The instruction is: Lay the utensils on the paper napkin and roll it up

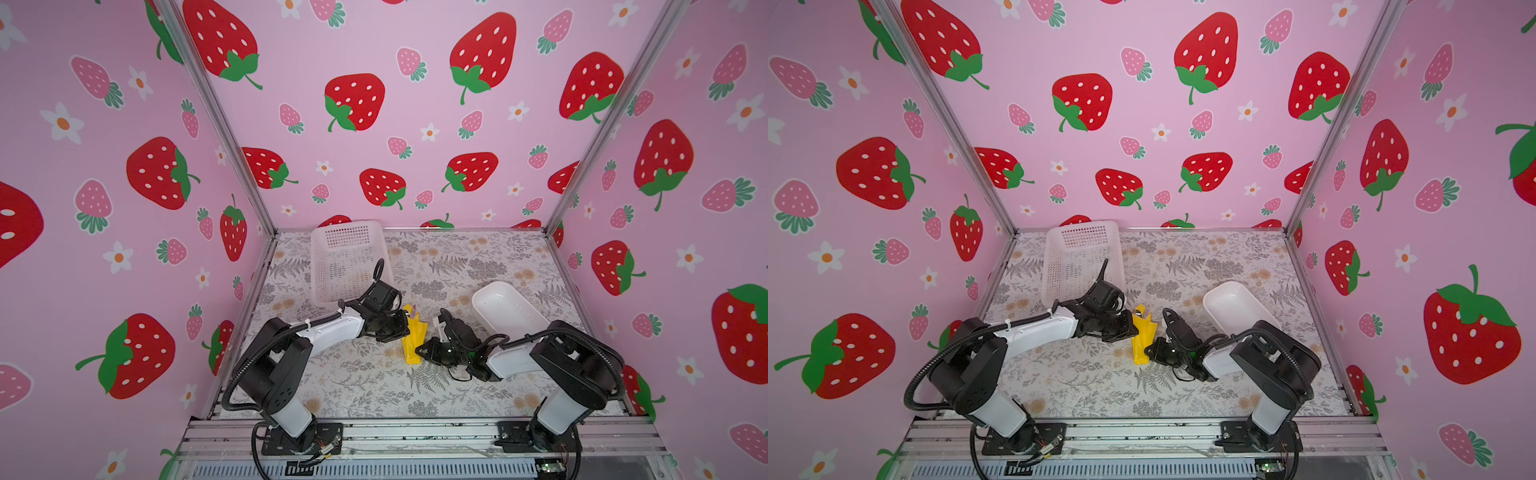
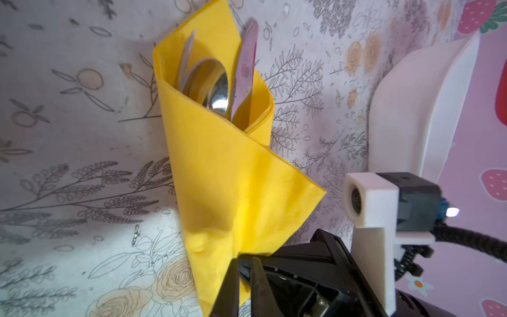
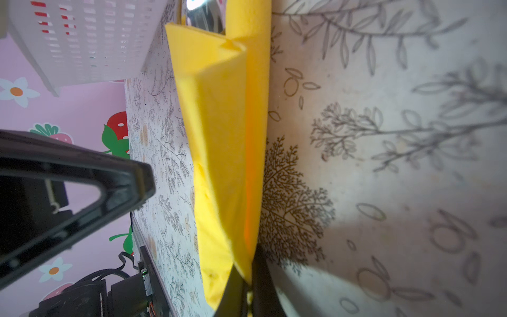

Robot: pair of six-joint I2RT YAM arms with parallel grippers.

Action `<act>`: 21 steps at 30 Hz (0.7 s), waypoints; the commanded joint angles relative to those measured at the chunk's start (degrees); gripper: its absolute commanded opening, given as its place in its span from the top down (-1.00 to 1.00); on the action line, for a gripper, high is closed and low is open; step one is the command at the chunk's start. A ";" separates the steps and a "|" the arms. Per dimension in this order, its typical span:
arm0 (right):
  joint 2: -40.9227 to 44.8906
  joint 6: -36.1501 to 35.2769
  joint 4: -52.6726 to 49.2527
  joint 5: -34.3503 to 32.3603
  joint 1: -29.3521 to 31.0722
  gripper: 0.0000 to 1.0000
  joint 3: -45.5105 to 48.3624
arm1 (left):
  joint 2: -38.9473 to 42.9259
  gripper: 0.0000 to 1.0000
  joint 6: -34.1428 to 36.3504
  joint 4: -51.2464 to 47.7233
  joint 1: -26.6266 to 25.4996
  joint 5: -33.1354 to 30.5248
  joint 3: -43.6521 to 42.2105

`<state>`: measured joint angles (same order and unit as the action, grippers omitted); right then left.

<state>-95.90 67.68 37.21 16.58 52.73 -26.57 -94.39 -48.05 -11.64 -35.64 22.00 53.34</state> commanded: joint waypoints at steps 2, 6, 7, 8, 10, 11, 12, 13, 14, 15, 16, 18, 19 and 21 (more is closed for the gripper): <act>0.49 0.29 -2.94 0.03 -0.04 0.87 1.38 | -1.94 0.78 -0.80 3.14 -0.13 2.16 0.40; 0.24 0.17 -2.62 0.03 -0.04 0.87 1.32 | -4.20 0.85 -0.72 3.12 -0.20 2.08 0.33; 0.17 0.17 -2.59 0.18 -0.06 0.86 1.22 | -4.59 0.86 -0.73 3.18 -0.22 2.02 0.18; 0.24 0.17 -2.49 0.29 -0.05 0.86 1.22 | -4.96 0.87 -0.73 3.22 -0.18 1.99 0.04; 0.44 0.34 -2.52 0.24 -0.07 0.86 1.21 | -5.44 0.87 -0.73 3.44 -0.28 1.90 -0.30; 0.59 0.26 -2.52 0.26 -0.01 0.85 1.23 | -5.67 0.86 -0.63 3.58 -0.31 1.91 -0.42; 0.72 0.26 -2.58 0.17 -0.08 0.85 1.23 | -5.87 0.87 -0.60 3.63 -0.31 1.80 -0.51; 0.71 0.18 -2.58 0.06 -0.08 0.84 1.25 | -6.06 0.87 -0.47 3.64 -0.39 1.75 -0.61; 0.79 0.17 -2.58 0.12 -0.07 0.82 1.22 | -6.27 0.93 -0.47 3.64 -0.40 1.74 -0.75; 0.94 0.17 -2.58 0.21 -0.08 0.81 1.17 | -6.25 0.96 -0.51 3.64 -0.44 1.77 -0.85; 1.13 0.25 -2.58 0.29 -0.03 0.80 1.09 | -6.25 0.96 -0.47 3.64 -0.55 1.74 -1.04; 1.55 0.13 -1.94 0.72 -0.08 0.77 1.06 | -6.41 0.96 -0.33 3.64 -0.77 1.55 -1.19; 1.68 0.08 -1.59 0.94 -0.08 0.74 1.02 | -6.50 0.96 -0.31 3.64 -0.79 1.54 -1.28; 1.92 -0.22 -1.12 1.67 -0.07 0.65 0.90 | -6.68 0.98 -0.29 3.72 -1.00 1.65 -1.29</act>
<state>-95.46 67.51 36.73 17.30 52.73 -26.55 -100.18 -48.25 -7.79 -36.23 23.20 52.73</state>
